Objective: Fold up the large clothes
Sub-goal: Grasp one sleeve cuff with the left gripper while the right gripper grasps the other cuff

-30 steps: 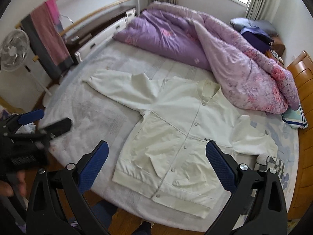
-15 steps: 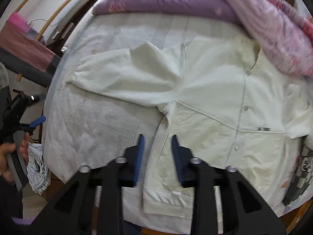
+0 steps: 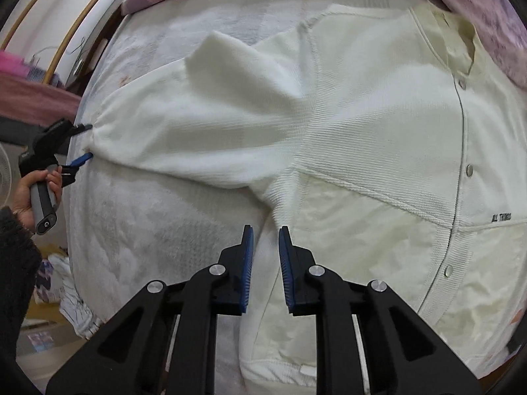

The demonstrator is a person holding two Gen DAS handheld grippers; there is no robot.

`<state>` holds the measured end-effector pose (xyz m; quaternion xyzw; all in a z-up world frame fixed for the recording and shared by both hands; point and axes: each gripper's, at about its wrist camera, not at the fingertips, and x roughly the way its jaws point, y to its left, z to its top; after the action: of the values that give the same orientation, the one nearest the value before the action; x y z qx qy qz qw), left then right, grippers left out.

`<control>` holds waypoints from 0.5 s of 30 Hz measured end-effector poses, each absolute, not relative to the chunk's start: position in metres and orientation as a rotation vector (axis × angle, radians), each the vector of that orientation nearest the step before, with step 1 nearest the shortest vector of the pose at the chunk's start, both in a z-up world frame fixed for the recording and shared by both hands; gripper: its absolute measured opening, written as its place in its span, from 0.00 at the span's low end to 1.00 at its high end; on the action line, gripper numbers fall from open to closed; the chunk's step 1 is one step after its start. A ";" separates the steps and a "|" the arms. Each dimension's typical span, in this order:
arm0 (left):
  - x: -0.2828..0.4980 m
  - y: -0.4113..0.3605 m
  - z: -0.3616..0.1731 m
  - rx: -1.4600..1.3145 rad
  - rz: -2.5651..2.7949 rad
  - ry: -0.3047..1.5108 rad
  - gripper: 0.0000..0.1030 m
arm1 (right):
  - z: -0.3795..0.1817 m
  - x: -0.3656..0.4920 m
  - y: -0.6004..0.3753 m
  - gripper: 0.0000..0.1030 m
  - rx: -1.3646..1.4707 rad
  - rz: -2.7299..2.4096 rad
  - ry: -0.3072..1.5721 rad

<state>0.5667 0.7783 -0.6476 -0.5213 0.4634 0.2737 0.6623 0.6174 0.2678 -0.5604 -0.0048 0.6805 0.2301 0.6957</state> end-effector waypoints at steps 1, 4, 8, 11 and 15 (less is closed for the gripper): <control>0.568 0.781 -0.654 -1.191 0.624 1.058 0.60 | -0.564 0.621 0.264 0.15 0.016 0.507 1.522; 0.573 0.786 -0.660 -1.162 0.647 1.067 0.45 | -0.573 0.633 0.260 0.15 0.062 0.489 1.531; 0.566 0.788 -0.641 -1.104 0.648 0.996 0.14 | -0.585 0.651 0.259 0.15 0.122 0.473 1.528; 0.555 0.787 -0.612 -1.056 0.647 0.935 0.13 | -0.591 0.662 0.269 0.13 0.152 0.484 1.523; 0.536 0.781 -0.575 -1.003 0.620 0.888 0.12 | -0.610 0.671 0.290 0.05 0.163 0.523 1.543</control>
<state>0.5365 0.7807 -0.5749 -0.4574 0.4046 0.2825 0.7398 0.6711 0.2898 -0.6097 0.0727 0.6880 0.2331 0.6834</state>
